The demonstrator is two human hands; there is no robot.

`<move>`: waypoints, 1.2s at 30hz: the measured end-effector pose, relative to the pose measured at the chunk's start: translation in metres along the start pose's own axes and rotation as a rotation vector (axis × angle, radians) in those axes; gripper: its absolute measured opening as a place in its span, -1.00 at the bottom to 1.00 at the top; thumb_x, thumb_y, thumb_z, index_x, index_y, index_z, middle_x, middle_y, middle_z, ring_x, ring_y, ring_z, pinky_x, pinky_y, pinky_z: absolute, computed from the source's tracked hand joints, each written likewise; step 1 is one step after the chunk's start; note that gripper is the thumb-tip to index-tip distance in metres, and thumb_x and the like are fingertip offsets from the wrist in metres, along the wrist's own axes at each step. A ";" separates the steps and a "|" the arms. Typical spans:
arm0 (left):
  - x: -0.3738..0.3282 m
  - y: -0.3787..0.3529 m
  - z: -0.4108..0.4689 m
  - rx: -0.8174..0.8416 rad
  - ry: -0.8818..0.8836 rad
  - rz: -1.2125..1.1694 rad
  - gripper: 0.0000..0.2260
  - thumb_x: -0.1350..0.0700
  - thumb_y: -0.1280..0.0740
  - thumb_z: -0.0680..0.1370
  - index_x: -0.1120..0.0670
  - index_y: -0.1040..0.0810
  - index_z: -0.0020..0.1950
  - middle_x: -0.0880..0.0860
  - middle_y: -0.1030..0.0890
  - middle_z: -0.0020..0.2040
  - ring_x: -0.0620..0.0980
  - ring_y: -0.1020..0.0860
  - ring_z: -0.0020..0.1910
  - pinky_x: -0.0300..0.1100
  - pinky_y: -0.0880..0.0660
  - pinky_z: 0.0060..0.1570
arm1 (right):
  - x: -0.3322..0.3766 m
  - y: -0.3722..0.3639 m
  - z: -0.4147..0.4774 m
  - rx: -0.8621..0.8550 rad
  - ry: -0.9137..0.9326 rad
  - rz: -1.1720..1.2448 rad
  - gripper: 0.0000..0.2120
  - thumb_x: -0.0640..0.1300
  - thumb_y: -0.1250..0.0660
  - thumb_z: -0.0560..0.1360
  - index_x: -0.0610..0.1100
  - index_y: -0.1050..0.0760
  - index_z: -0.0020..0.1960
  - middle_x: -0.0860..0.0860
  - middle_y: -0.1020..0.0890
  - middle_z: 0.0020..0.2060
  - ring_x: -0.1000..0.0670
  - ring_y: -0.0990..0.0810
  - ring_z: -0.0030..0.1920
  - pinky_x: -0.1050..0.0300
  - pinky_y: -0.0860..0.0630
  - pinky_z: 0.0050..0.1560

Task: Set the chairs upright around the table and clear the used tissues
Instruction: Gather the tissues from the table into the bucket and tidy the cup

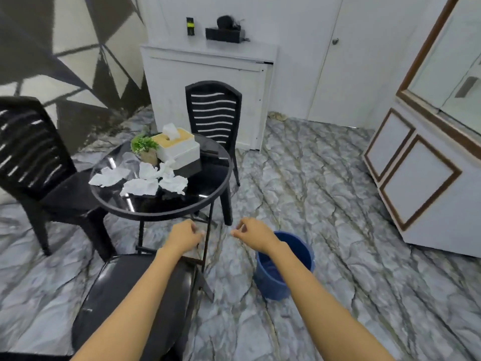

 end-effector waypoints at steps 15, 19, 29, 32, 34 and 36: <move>0.029 0.070 0.128 -0.507 0.308 -0.292 -0.65 0.11 -0.34 0.51 0.19 -0.48 0.27 0.18 -0.52 0.28 0.09 -0.46 0.29 -0.13 -0.36 0.26 | 0.056 -0.001 0.223 0.090 0.264 0.249 -0.47 0.08 -0.37 0.47 -0.17 -0.42 0.34 -0.08 -0.47 0.29 -0.05 -0.46 0.29 0.11 -0.40 0.22; 0.046 0.074 0.170 -0.616 0.344 -0.305 -0.67 0.12 -0.36 0.49 0.18 -0.51 0.24 0.17 -0.53 0.27 0.10 -0.46 0.28 -0.11 -0.35 0.26 | 0.065 -0.017 0.277 0.085 0.275 0.288 -0.35 0.11 -0.40 0.44 -0.13 -0.31 0.42 -0.05 -0.40 0.39 -0.05 -0.35 0.40 0.04 -0.36 0.30; 0.103 0.082 0.272 -0.630 0.364 -0.206 -0.51 0.13 -0.31 0.53 0.18 -0.26 0.43 0.19 -0.16 0.51 0.10 -0.15 0.50 -0.09 -0.22 0.36 | 0.085 -0.071 0.365 0.025 0.372 0.119 -0.34 0.09 -0.43 0.40 -0.12 -0.32 0.41 -0.04 -0.39 0.38 -0.06 -0.32 0.39 0.04 -0.37 0.30; 0.118 0.067 0.288 -0.456 0.408 -0.129 -0.39 0.09 -0.21 0.59 0.07 0.05 0.54 0.16 0.03 0.57 0.16 -0.09 0.52 0.00 -0.20 0.40 | 0.083 -0.087 0.372 0.033 0.406 0.076 -0.37 0.07 -0.42 0.39 -0.07 -0.35 0.39 -0.02 -0.45 0.33 -0.08 -0.40 0.33 0.02 -0.42 0.25; 0.123 0.058 0.291 -0.395 0.433 -0.002 -0.37 0.07 -0.18 0.60 0.05 0.12 0.54 0.19 -0.13 0.53 0.19 -0.20 0.46 0.04 -0.29 0.33 | 0.078 -0.094 0.372 0.034 0.424 0.020 -0.42 0.00 -0.37 0.45 -0.09 -0.34 0.42 -0.04 -0.44 0.34 -0.07 -0.38 0.35 0.03 -0.39 0.28; 0.124 0.056 0.290 -0.432 0.473 0.145 -0.38 0.04 -0.17 0.59 0.08 0.09 0.54 0.21 -0.30 0.39 0.17 -0.33 0.33 0.02 -0.39 0.21 | 0.073 -0.099 0.370 0.013 0.432 -0.015 -0.50 -0.06 -0.32 0.51 -0.10 -0.35 0.42 -0.06 -0.47 0.30 -0.07 -0.39 0.32 0.06 -0.39 0.27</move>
Point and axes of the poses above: each hand's wrist, its own z-axis towards the middle knuckle, its own y-axis out of the back of the hand, x = y × z, the point moved 3 cm from there along z, towards the middle knuckle
